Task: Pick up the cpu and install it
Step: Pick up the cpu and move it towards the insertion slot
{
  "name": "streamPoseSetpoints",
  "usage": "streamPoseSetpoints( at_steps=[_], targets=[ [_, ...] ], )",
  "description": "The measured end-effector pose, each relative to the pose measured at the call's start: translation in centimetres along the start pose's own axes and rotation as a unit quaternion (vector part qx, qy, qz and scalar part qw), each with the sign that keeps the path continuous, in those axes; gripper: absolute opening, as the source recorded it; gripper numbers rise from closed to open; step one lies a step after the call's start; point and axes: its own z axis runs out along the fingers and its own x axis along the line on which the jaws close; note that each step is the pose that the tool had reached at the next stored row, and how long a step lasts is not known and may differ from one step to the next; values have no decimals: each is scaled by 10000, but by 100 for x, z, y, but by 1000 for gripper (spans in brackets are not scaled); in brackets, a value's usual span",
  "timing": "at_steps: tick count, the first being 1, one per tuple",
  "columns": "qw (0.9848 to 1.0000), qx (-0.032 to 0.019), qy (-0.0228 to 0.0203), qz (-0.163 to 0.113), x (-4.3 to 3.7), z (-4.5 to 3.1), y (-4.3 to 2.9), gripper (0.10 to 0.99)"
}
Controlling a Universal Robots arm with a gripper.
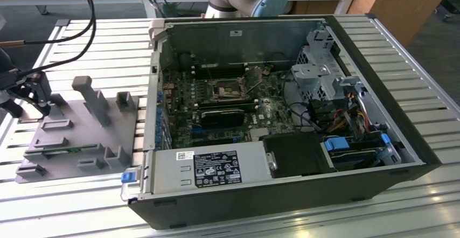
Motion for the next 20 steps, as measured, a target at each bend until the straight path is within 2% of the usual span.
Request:
streamPoseSetpoints(
  at_steps=[20],
  targets=[
    [10000, 0, 0, 0, -1, -101, 29, 537]
  ],
)
